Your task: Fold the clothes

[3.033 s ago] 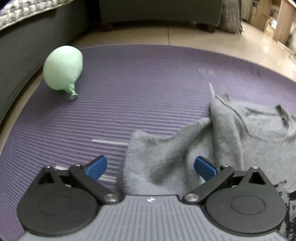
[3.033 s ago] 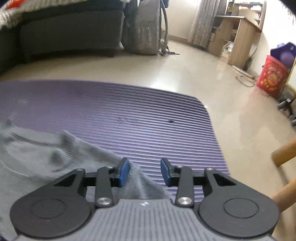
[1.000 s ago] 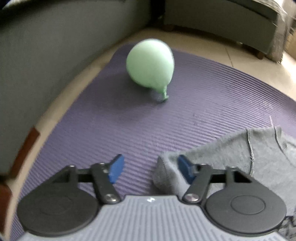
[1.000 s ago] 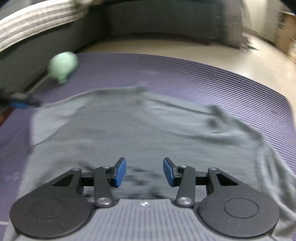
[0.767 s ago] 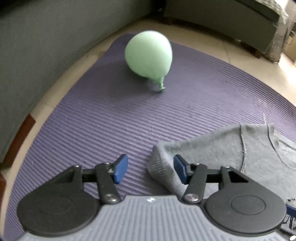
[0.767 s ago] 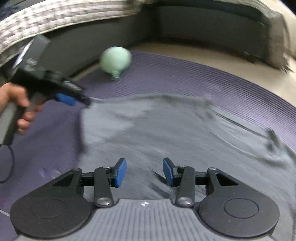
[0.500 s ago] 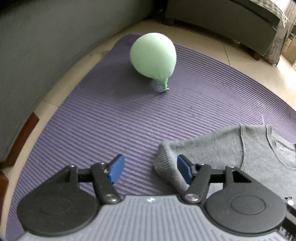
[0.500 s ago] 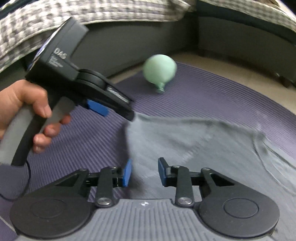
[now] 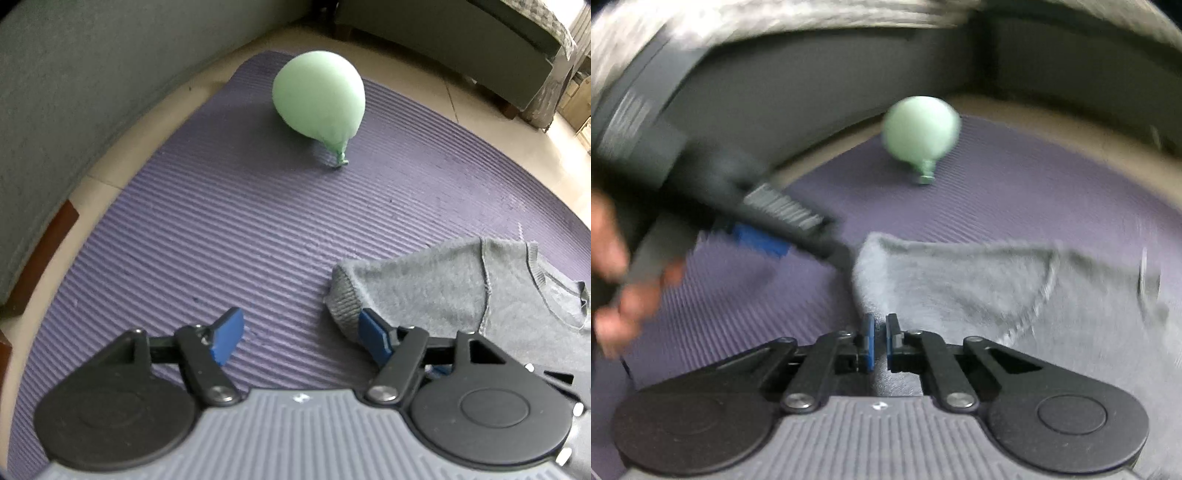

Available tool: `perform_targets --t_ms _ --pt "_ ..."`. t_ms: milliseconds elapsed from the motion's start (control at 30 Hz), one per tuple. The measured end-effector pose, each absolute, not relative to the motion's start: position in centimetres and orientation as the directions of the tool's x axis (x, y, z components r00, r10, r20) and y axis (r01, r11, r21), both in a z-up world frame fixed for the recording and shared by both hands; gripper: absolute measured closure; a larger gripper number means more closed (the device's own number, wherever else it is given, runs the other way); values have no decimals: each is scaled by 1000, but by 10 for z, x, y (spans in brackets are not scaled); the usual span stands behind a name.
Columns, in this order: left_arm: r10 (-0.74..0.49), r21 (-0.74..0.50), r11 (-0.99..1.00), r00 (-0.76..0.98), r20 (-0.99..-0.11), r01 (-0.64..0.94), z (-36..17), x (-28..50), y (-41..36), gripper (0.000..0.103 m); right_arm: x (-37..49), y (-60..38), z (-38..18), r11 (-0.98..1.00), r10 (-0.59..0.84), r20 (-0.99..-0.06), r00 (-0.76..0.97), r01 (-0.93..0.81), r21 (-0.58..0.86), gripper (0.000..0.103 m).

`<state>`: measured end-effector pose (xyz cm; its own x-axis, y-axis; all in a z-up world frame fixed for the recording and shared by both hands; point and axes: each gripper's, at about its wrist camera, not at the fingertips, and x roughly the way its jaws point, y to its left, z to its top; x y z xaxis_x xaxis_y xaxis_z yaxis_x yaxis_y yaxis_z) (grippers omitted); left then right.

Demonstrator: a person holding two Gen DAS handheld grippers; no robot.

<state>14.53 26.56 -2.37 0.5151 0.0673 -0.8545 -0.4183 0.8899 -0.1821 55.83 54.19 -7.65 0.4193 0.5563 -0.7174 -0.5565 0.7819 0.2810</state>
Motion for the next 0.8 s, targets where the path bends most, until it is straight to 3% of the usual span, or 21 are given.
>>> perform_targets --t_ms 133,267,633,800 --pt "45 -209 889 532 -846 -407 -24 146 266 28 575 506 -80 822 554 -707 439 -422 381 99" --pt "-24 -281 883 562 -827 -375 -29 154 261 25 581 484 -87 858 504 -729 463 -366 361 96" --pt "-109 -398 823 575 -811 -405 -39 176 249 27 527 527 -69 735 539 -721 435 -661 151 79" --pt "-120 -399 830 573 -810 -389 -39 180 240 26 510 564 -78 692 457 -738 497 -719 -56 74"
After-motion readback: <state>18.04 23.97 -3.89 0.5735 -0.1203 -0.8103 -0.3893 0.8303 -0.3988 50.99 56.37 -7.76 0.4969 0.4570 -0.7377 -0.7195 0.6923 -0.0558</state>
